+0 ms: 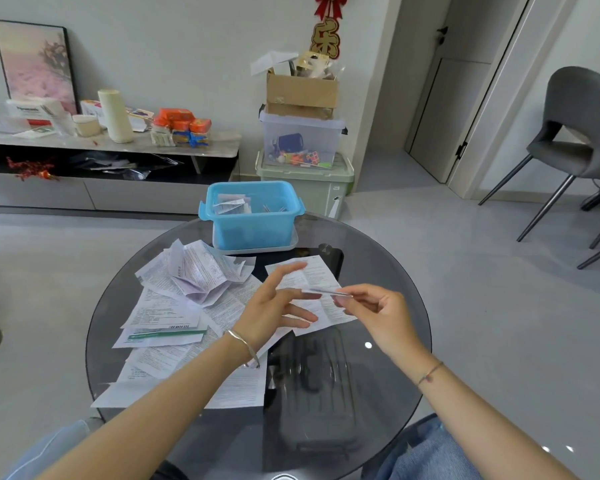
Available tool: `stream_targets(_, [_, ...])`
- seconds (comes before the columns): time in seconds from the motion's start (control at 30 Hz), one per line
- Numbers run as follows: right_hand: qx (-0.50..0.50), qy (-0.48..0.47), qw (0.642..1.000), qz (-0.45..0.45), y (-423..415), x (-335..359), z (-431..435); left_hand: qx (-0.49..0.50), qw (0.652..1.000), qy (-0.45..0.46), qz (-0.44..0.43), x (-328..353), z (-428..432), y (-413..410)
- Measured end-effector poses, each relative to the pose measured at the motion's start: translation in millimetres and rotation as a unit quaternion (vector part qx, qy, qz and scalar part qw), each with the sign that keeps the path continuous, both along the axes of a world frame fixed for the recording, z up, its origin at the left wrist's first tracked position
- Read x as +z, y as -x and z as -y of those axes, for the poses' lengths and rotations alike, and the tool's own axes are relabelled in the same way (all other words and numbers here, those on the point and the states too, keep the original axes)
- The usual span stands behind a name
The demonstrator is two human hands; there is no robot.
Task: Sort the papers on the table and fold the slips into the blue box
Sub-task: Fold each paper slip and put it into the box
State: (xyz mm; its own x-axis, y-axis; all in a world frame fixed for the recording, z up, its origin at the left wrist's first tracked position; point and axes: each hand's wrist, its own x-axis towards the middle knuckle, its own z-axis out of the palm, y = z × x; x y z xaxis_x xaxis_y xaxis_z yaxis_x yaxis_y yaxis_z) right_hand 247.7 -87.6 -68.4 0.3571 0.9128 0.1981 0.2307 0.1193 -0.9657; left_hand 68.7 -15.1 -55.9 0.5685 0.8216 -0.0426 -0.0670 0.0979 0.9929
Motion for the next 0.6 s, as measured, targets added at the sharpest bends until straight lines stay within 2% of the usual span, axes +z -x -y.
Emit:
stream_targets(0.1, [-0.015, -0.016, 1.000, -0.019, -1, 1, -2, -0.007, 0.999, -0.042, -0.012, -6, 1, -3])
stream_targets(0.27, [0.003, -0.018, 0.998, -0.055, 3, 4, -1, 0.048, 0.993, -0.103, -0.006, -8, 2, -11])
stream_targets(0.47, [-0.014, 0.001, 0.993, -0.115, 6, 9, -5, 0.060, 0.993, -0.086, 0.044, -8, 5, -25])
stream_targets(0.6, [-0.030, -0.015, 0.995, -0.092, 8, 9, -7, 0.068, 0.993, -0.070, 0.073, -10, 7, -32])
